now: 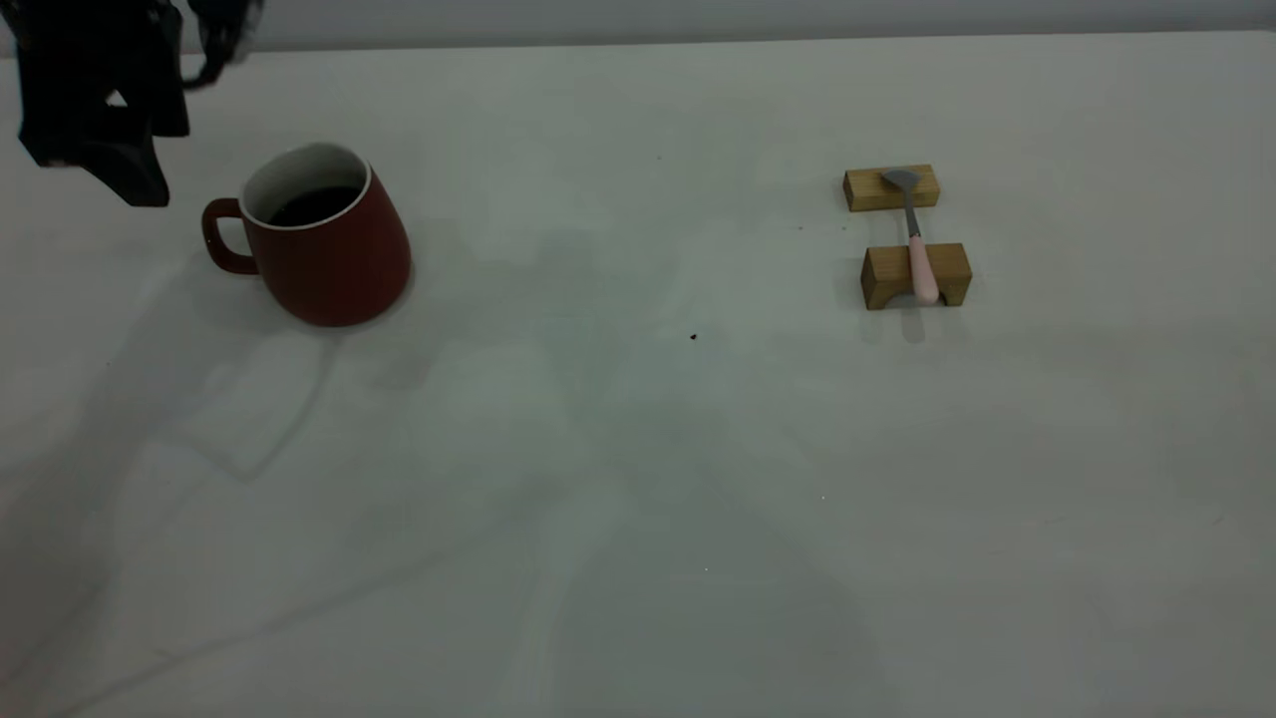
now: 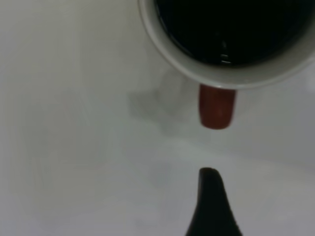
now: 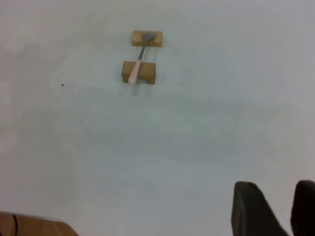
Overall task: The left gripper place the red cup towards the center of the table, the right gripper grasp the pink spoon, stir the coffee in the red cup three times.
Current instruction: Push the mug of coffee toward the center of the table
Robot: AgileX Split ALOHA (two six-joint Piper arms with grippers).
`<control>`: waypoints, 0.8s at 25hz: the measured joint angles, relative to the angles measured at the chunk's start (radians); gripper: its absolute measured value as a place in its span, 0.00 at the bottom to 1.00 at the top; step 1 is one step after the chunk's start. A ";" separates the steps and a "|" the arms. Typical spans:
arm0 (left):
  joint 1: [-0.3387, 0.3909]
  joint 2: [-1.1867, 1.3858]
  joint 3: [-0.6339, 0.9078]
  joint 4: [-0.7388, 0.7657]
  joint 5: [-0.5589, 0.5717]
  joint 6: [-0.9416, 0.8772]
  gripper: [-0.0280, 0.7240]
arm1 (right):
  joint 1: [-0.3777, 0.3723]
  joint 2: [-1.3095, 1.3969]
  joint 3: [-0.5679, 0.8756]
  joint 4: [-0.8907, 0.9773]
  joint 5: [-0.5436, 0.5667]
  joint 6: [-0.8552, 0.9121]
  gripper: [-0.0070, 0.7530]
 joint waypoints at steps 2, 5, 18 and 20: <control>0.000 0.016 0.000 0.018 -0.019 0.002 0.83 | 0.000 0.000 0.000 0.000 0.000 0.000 0.33; 0.000 0.046 -0.001 0.023 -0.059 0.003 0.83 | 0.000 0.000 0.000 0.000 0.000 0.000 0.33; -0.014 0.138 -0.002 0.024 -0.184 0.008 0.83 | 0.000 0.000 0.000 0.000 0.001 0.000 0.33; -0.026 0.145 -0.002 0.024 -0.189 0.008 0.81 | 0.000 0.000 0.000 0.000 0.001 0.000 0.33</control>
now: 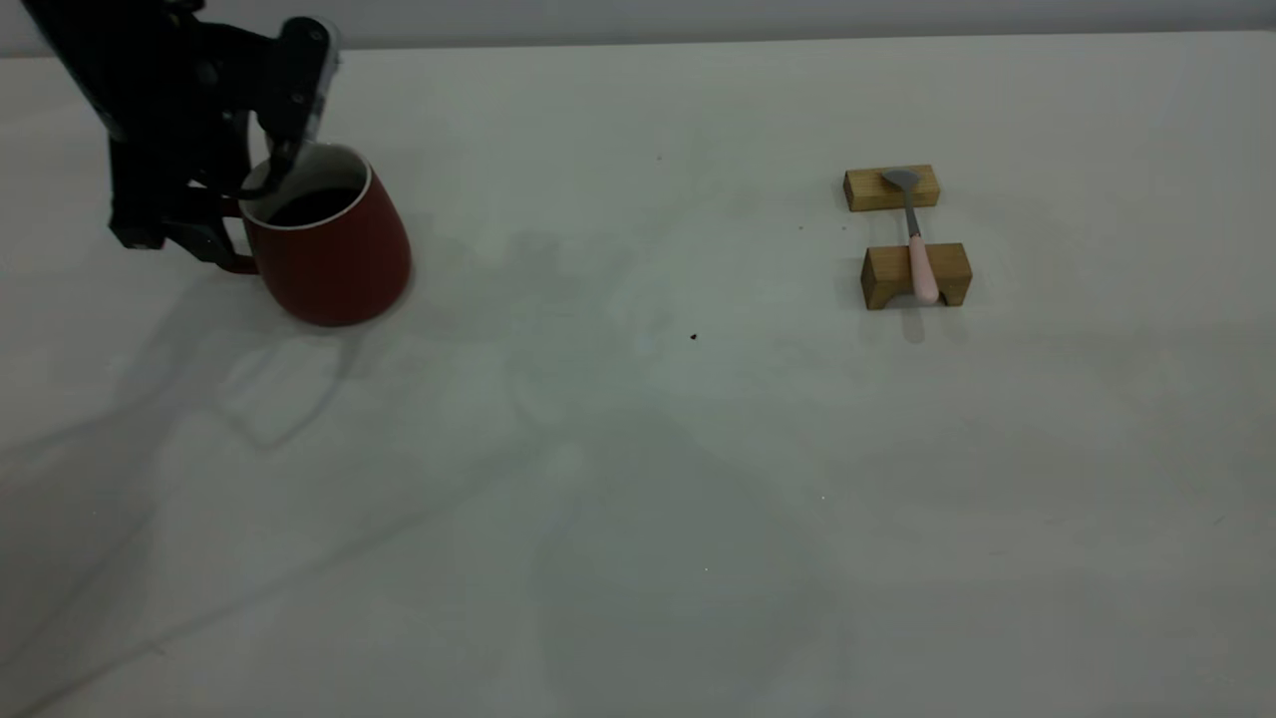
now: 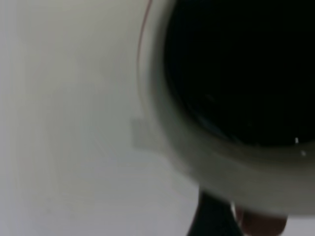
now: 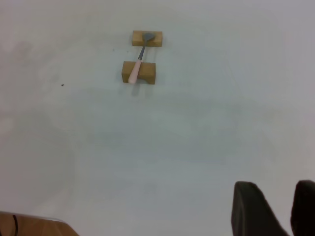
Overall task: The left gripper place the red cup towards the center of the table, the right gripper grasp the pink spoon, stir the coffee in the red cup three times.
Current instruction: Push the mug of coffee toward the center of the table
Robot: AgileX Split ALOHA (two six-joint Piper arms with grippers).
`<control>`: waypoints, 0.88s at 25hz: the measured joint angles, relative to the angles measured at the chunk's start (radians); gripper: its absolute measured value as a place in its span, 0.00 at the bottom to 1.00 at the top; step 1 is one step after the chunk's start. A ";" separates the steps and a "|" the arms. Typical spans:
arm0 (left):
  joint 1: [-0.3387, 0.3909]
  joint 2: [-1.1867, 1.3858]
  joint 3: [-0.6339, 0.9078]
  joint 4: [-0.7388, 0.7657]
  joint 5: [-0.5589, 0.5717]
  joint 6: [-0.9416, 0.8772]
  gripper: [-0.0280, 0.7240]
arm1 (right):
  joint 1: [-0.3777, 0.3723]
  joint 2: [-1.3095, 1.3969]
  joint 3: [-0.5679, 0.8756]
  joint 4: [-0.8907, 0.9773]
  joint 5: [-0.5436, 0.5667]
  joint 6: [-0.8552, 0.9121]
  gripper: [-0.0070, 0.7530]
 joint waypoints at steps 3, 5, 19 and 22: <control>-0.010 0.002 -0.003 0.008 -0.005 0.000 0.75 | 0.000 0.000 0.000 0.000 0.000 0.000 0.33; -0.019 0.002 -0.004 0.008 -0.009 0.000 0.69 | 0.000 0.000 0.000 0.000 0.000 0.000 0.33; -0.112 0.006 -0.005 -0.088 -0.060 -0.012 0.42 | 0.000 0.000 0.000 0.000 0.000 0.000 0.33; -0.143 0.009 -0.005 -0.088 -0.079 -0.049 0.42 | 0.000 0.000 0.000 0.000 0.000 0.000 0.33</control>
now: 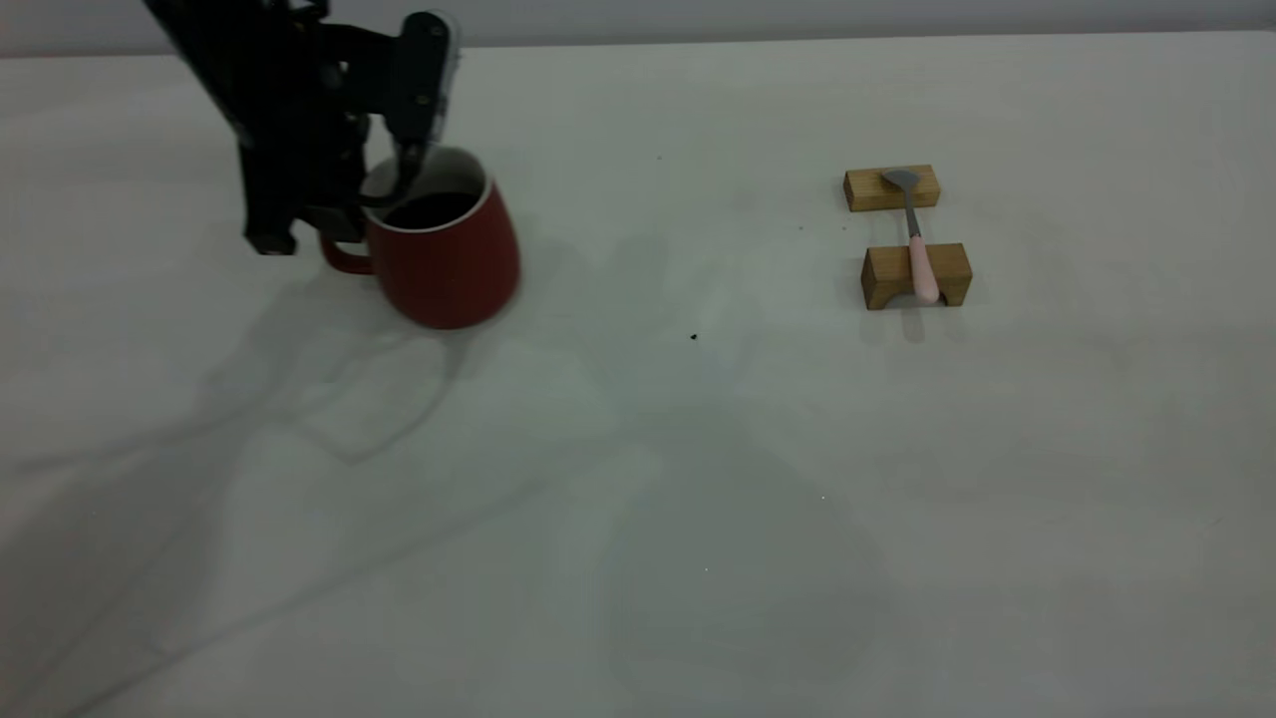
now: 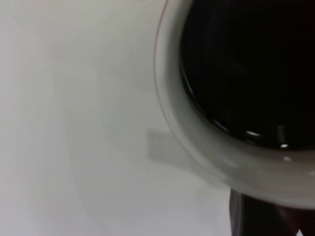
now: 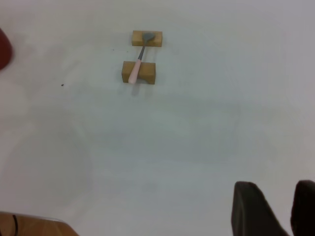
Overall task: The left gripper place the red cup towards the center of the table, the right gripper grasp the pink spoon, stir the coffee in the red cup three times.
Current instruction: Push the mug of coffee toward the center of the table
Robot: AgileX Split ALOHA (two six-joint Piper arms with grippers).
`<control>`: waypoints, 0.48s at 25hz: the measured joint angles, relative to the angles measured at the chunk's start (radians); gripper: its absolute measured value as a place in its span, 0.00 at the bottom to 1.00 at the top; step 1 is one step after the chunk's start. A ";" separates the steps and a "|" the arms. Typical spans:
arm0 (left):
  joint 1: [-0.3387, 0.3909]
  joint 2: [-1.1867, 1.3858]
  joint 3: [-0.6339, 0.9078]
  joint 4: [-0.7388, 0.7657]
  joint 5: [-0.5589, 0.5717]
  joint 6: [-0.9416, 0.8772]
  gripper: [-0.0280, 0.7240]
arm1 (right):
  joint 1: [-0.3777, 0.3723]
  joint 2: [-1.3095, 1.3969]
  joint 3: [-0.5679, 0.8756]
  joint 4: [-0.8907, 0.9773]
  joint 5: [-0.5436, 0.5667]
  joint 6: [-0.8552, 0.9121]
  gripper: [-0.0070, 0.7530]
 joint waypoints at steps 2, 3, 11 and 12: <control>-0.023 0.007 -0.001 0.000 -0.013 -0.021 0.42 | 0.000 0.000 0.000 0.000 0.000 0.000 0.33; -0.034 0.011 -0.002 0.000 -0.022 -0.031 0.42 | 0.000 0.000 0.000 0.000 0.000 0.000 0.33; -0.130 0.034 -0.002 -0.001 -0.083 -0.066 0.42 | 0.000 0.000 0.000 0.000 0.000 0.000 0.33; -0.139 0.037 -0.002 -0.001 -0.089 -0.072 0.42 | 0.000 0.000 0.000 0.000 0.000 0.000 0.33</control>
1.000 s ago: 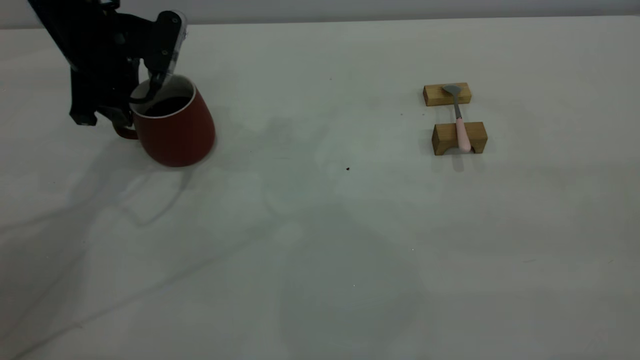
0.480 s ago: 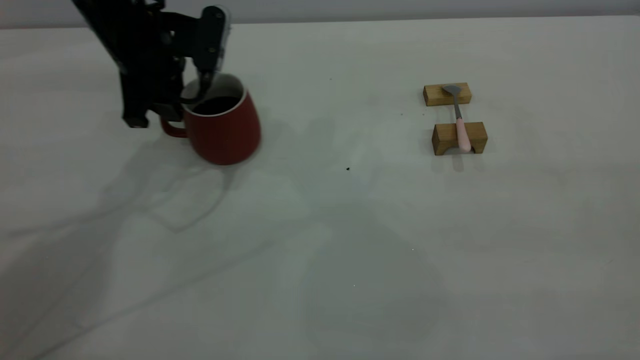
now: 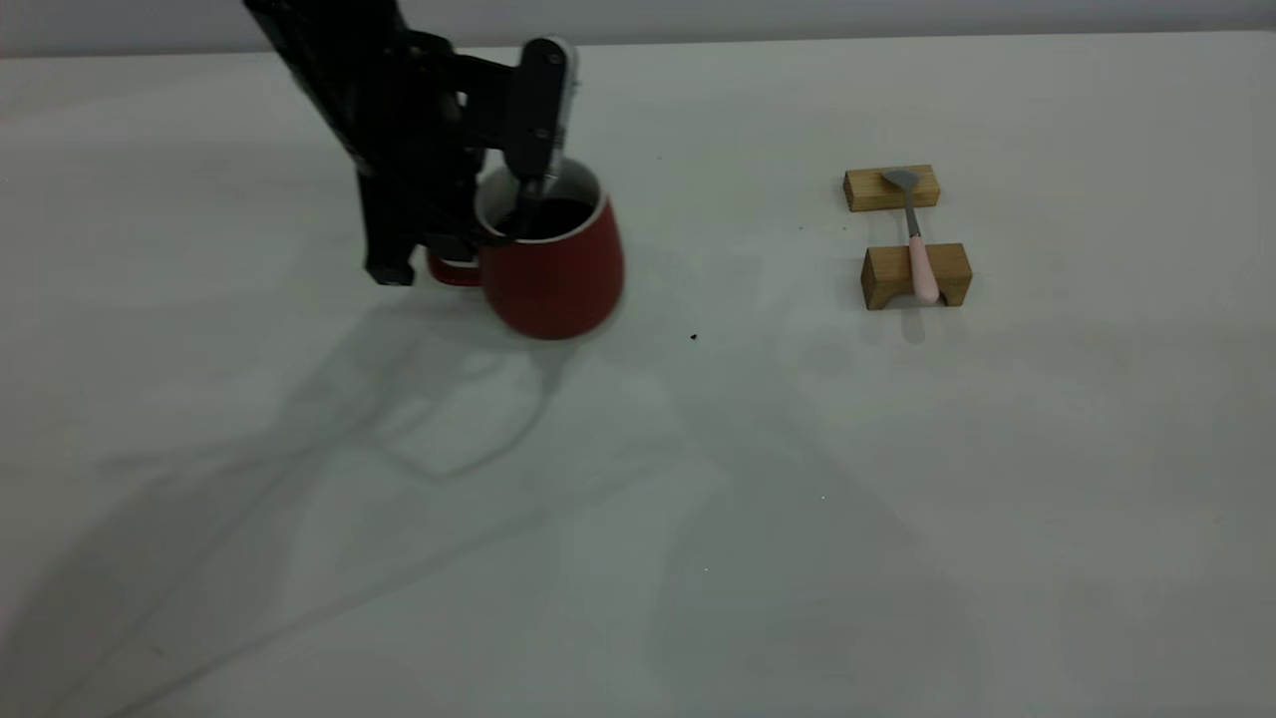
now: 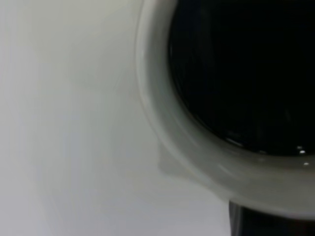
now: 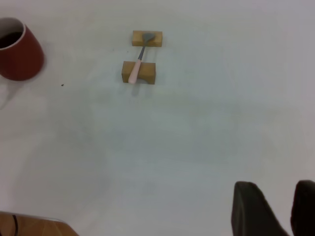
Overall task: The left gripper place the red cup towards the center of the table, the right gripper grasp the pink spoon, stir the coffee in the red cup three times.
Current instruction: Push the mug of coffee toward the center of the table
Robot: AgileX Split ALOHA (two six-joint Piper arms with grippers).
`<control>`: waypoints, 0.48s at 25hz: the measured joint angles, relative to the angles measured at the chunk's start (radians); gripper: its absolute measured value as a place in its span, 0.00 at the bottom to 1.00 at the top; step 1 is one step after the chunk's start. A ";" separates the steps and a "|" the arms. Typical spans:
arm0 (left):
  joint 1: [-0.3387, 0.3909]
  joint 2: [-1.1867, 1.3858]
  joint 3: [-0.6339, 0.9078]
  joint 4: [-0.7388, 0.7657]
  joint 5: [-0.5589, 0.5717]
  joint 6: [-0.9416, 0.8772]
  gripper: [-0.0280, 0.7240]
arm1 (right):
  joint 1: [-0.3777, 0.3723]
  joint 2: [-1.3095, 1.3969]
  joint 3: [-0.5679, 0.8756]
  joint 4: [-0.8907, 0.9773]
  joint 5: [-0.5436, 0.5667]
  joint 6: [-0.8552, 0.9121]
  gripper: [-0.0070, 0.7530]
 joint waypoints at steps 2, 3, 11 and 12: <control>-0.010 0.001 0.000 0.000 -0.008 -0.020 0.42 | 0.000 0.000 0.000 0.000 0.000 0.000 0.33; -0.015 0.001 0.000 -0.002 -0.009 -0.028 0.42 | 0.000 0.000 0.000 0.000 0.000 0.000 0.33; -0.030 0.001 0.000 -0.002 -0.009 -0.058 0.45 | 0.000 0.000 0.000 0.000 0.000 0.000 0.33; -0.031 0.001 0.000 -0.002 -0.008 -0.059 0.48 | 0.000 0.000 0.000 0.000 0.000 0.000 0.33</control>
